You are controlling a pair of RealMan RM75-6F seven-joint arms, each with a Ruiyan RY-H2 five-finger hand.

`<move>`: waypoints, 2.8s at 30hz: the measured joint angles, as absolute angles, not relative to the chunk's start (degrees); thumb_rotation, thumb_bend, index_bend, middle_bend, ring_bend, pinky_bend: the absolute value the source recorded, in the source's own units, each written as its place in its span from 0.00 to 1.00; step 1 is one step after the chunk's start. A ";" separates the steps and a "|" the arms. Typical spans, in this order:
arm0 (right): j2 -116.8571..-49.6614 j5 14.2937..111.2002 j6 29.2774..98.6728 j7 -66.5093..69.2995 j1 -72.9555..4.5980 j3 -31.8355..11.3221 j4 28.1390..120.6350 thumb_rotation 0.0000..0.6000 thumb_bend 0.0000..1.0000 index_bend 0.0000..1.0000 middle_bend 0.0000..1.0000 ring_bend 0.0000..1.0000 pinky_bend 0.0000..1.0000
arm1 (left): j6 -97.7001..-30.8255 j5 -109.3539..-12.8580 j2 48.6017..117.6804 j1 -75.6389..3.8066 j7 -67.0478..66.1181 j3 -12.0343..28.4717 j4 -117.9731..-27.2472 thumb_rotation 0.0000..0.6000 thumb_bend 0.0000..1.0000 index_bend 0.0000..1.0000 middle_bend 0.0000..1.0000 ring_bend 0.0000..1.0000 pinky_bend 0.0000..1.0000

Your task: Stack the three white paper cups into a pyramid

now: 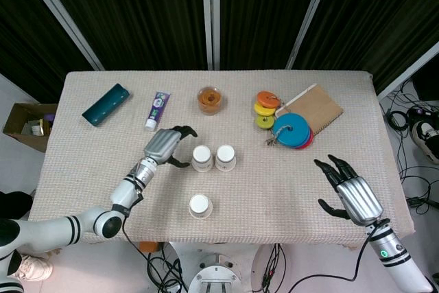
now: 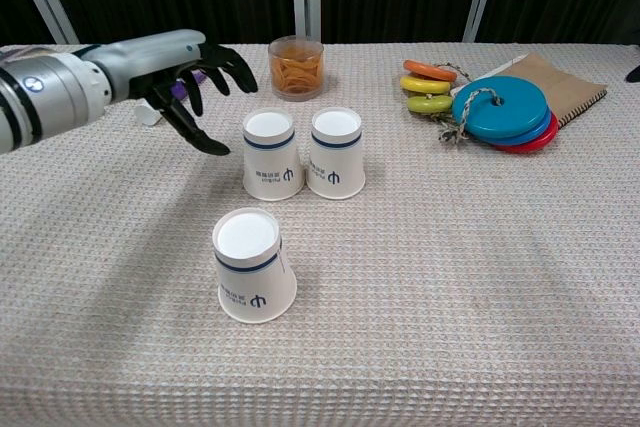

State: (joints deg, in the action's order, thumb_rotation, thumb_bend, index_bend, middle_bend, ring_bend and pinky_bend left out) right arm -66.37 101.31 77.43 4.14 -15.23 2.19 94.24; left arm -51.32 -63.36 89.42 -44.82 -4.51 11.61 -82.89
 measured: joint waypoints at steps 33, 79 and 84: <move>-89.68 77.62 31.82 -28.74 -54.03 -11.42 98.30 1.00 0.25 0.21 0.27 0.13 0.28 | -67.26 -67.44 69.83 -24.95 -5.29 3.26 -96.17 1.00 0.09 0.27 0.21 0.22 0.34; -76.47 46.18 40.30 -37.27 -68.34 -13.34 99.68 1.00 0.35 0.48 0.41 0.31 0.47 | -64.09 -69.17 70.70 -21.87 -2.04 3.89 -94.94 1.00 0.08 0.27 0.19 0.20 0.33; -76.82 44.98 40.05 -36.04 -69.90 -12.20 98.85 1.00 0.35 0.46 0.41 0.31 0.47 | -63.95 -69.10 70.78 -21.76 -1.98 4.05 -94.81 1.00 0.08 0.27 0.19 0.20 0.33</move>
